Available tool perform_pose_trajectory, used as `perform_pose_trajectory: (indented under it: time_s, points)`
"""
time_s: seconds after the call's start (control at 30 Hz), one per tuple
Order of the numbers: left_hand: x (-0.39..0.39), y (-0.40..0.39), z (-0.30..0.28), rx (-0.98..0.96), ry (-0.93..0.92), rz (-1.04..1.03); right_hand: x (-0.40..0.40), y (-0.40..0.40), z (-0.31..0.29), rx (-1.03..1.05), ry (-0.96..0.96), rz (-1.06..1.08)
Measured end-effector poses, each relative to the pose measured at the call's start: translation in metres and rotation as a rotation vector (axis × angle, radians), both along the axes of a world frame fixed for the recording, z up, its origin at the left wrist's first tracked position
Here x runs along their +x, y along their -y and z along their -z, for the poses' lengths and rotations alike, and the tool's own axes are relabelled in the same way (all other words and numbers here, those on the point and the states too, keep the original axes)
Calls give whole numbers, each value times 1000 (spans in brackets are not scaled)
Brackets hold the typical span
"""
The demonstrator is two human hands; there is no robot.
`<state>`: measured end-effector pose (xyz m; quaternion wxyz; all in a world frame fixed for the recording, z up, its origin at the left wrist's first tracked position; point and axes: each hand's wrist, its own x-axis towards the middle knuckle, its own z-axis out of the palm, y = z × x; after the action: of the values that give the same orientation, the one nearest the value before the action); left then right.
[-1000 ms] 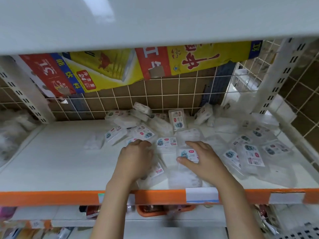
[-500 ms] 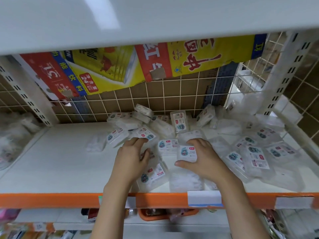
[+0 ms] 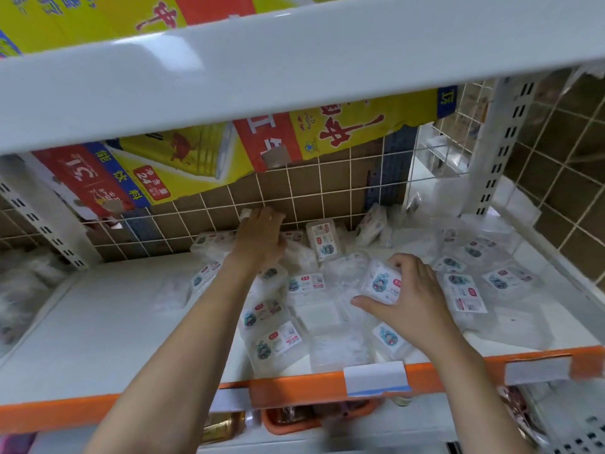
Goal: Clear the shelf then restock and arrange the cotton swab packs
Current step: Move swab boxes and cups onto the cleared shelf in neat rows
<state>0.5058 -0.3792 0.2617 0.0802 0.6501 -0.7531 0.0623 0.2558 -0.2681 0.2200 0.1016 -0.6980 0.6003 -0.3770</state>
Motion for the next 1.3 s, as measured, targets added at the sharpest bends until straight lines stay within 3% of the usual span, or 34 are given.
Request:
perform_pose_trajectory:
  time_s: [0.13, 0.27, 0.5, 0.67, 0.97, 1.13, 1.3]
  points:
    - [3, 19, -6, -66, 92, -63, -1, 0, 6, 5, -3, -1]
    - [12, 28, -6, -6, 145, -133, -2, 0, 10, 2, 9, -2]
    - [26, 31, -2, 149, -102, -205, 0, 2, 9, -3, 9, -8]
    - [24, 20, -10, 25, -160, -208, 11, 9, 1, -35, 20, -24]
    - [27, -72, -9, -269, -568, -158, 47, 11, -2, -10, 63, -89]
    - [47, -138, 18, -302, -779, -234, 82, 6, -4, -22, 59, -159]
    - [84, -170, 33, -312, -833, -345, 129, -7, -6, -7, 50, -243]
